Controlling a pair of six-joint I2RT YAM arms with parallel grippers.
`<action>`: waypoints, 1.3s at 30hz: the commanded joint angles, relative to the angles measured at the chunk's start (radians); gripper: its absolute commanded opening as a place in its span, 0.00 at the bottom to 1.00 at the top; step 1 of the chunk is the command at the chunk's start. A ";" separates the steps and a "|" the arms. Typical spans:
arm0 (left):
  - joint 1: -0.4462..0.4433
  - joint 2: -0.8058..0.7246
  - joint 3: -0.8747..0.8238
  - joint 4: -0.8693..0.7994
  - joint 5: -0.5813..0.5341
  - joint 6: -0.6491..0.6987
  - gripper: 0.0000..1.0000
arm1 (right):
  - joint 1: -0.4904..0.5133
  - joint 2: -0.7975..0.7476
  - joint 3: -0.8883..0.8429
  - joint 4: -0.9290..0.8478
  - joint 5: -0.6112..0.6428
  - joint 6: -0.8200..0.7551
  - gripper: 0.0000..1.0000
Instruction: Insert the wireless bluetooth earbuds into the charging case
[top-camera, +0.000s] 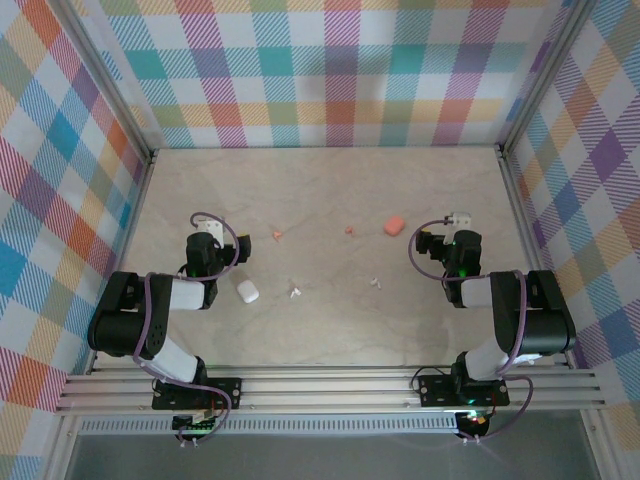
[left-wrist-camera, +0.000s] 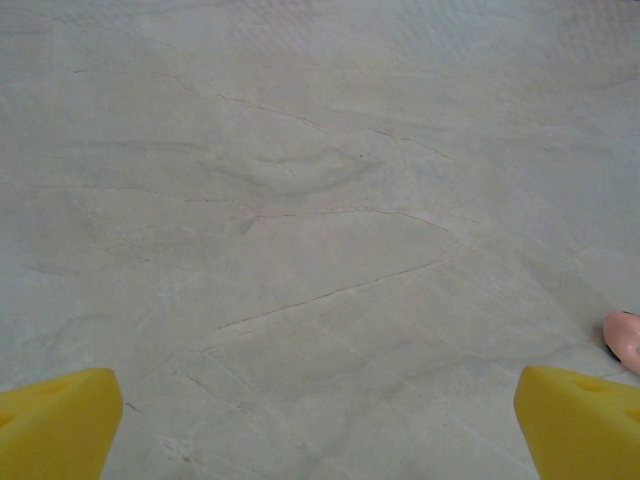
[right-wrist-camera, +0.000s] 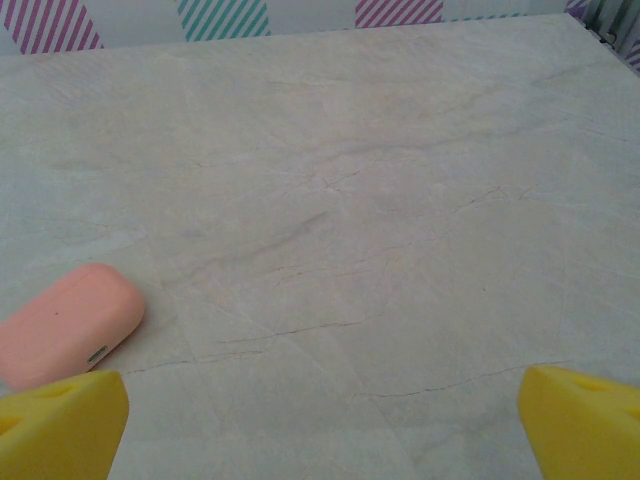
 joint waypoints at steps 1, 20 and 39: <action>0.013 0.006 0.014 0.009 -0.016 -0.007 1.00 | -0.005 -0.008 0.013 0.016 -0.014 -0.006 1.00; 0.012 0.006 0.014 0.009 -0.015 -0.008 1.00 | -0.005 -0.008 0.013 0.015 -0.013 -0.006 1.00; 0.011 -0.269 0.115 -0.441 -0.083 -0.144 1.00 | 0.011 -0.218 0.098 -0.327 -0.050 -0.019 0.99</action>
